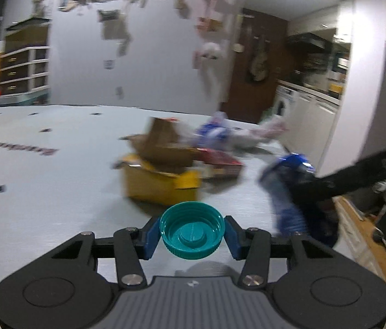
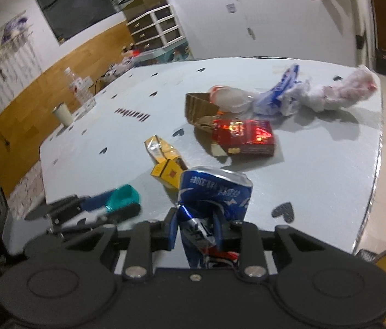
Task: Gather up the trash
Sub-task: 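Carry the bottle cap and blue can in both tools over the wastebasket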
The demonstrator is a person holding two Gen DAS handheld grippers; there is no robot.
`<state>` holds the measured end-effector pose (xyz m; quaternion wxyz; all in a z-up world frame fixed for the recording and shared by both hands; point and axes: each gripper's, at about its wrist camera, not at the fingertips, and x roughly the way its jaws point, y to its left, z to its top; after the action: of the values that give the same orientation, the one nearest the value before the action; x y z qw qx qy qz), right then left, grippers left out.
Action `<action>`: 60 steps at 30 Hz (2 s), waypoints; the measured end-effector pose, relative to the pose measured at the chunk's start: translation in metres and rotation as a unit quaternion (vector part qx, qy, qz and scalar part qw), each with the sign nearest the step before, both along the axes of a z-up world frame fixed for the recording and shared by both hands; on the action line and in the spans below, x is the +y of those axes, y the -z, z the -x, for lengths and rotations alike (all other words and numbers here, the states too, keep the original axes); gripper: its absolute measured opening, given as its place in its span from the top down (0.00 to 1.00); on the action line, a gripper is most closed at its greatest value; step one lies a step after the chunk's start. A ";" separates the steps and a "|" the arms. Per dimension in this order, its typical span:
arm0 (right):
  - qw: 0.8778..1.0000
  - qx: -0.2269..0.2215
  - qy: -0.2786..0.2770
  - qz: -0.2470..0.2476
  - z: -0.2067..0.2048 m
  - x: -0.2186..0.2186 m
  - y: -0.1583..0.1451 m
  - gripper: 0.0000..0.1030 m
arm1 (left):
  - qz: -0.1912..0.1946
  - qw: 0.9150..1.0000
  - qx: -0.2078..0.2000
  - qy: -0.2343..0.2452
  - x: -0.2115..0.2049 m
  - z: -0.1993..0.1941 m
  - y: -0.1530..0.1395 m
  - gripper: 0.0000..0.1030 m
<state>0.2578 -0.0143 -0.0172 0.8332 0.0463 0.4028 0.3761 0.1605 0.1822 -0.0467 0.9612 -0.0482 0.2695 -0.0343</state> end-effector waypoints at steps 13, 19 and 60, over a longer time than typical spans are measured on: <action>0.996 0.045 0.055 -0.051 0.001 -0.058 0.015 0.66 | 0.003 0.997 0.029 0.068 -0.081 -0.026 0.021 0.51; 0.993 0.066 0.085 -0.052 -0.006 -0.071 0.022 0.62 | -0.007 0.997 0.021 0.073 -0.092 -0.024 0.017 0.51; 0.976 -0.156 0.135 0.074 0.103 -0.156 -0.016 0.67 | 0.003 0.999 -0.038 0.025 -0.151 0.052 -0.056 0.51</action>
<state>0.1545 -0.1700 -0.0011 0.9299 -0.0204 0.2850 0.2315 0.1089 0.0312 0.0091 0.9695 -0.0428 0.2334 -0.0604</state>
